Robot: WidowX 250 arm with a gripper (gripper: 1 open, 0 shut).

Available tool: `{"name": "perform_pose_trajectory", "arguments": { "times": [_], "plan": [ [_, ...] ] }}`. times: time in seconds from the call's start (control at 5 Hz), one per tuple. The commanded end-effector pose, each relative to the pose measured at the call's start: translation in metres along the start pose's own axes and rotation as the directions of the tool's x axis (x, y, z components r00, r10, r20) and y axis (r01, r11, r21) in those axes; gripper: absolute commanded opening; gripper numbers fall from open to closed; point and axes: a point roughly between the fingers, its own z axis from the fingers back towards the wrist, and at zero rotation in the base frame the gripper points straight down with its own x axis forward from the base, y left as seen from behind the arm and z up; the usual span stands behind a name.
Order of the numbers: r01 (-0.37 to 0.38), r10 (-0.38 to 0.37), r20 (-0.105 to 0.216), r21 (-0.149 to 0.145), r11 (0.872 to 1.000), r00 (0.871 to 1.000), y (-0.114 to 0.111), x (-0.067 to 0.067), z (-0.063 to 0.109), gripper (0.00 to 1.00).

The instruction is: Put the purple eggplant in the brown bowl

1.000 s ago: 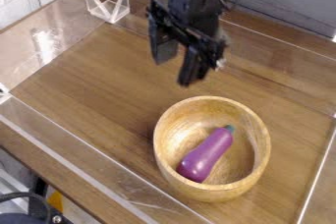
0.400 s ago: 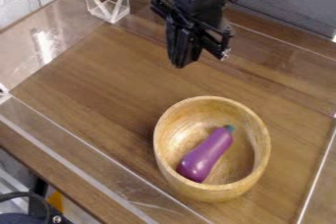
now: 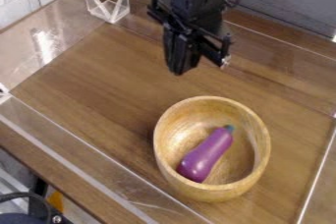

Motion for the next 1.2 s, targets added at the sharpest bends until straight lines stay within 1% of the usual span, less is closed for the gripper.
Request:
{"name": "perform_pose_trajectory", "arguments": {
  "times": [0.0, 0.4, 1.0],
  "plan": [
    [0.004, -0.004, 0.038, 0.003, 1.0, 0.999, -0.009, -0.007, 0.01, 0.0],
    [0.01, -0.01, 0.042, -0.003, 1.0, 0.999, -0.022, -0.017, 0.011, 0.0],
    [0.02, -0.02, 0.051, -0.003, 1.0, 0.998, -0.037, -0.026, 0.016, 0.0]
  ]
}}
